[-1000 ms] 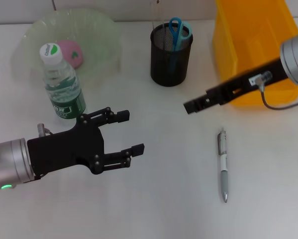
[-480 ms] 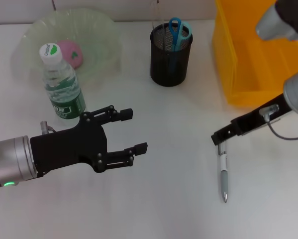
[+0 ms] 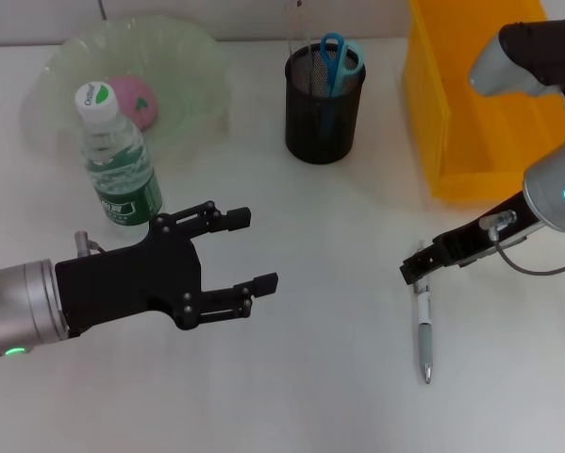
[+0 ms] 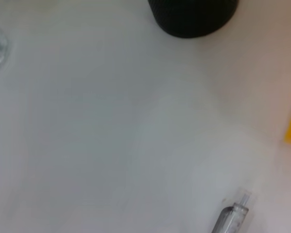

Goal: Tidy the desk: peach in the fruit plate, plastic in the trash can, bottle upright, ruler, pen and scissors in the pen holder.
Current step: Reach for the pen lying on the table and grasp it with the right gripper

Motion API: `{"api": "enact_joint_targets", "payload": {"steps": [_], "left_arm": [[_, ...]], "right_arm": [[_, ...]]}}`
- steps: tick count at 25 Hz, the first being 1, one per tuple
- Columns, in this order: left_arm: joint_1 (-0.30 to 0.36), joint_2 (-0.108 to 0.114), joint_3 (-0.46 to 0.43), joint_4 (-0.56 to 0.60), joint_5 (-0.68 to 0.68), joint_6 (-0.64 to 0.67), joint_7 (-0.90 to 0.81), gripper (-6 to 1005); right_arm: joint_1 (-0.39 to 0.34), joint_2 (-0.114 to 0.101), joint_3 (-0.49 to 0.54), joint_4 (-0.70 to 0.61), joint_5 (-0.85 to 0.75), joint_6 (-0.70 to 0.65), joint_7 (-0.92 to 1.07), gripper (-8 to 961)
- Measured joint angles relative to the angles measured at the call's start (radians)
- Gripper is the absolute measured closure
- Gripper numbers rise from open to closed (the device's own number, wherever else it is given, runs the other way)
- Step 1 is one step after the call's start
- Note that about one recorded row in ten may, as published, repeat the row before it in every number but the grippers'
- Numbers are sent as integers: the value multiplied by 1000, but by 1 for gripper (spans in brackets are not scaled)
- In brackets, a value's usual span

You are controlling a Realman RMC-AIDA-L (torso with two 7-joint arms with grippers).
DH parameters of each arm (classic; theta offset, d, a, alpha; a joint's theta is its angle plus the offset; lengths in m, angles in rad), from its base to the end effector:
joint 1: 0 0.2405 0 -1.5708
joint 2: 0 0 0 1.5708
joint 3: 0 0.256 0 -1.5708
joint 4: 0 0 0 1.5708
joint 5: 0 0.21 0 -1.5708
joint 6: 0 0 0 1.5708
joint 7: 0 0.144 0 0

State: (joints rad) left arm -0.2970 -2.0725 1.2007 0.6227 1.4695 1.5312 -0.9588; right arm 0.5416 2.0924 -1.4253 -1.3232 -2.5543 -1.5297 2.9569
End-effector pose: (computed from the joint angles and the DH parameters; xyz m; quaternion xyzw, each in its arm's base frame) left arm -0.2632 0.2689 -0.0362 -0.9367 -0.0753 -0.3127 0.1380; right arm 0.1955 0.3389 -0.0171 -0.8259 0.5187 -0.1354 0.1746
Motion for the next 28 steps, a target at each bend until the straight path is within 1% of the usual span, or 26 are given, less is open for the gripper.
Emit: {"api": "enact_joint_targets", "payload": {"steps": [4,11,17,21,26,28], "left_arm": [[-4,0,-1,0,0,3,0,205],[-5,0,-1,0,0,5,0,205],[-4,0,0,0,0,7,1,205],[-3,0,0,0,0,8,1,205],[-2,0,0,0,0,9,2,204],[-2,0,0,0,0,9,5,204]], "right_arm": [[4,0,-2,24,-5,26,1,151],[27,0,-4,48,-17,29,1,162],[29,0,-13,54,-32,32,2,172],[39,0,-14,89,-37,41,2,178],[51,-1,-15,101,-37,49,2,326],[53,-1,-15,102,-37,50,2,325]]}}
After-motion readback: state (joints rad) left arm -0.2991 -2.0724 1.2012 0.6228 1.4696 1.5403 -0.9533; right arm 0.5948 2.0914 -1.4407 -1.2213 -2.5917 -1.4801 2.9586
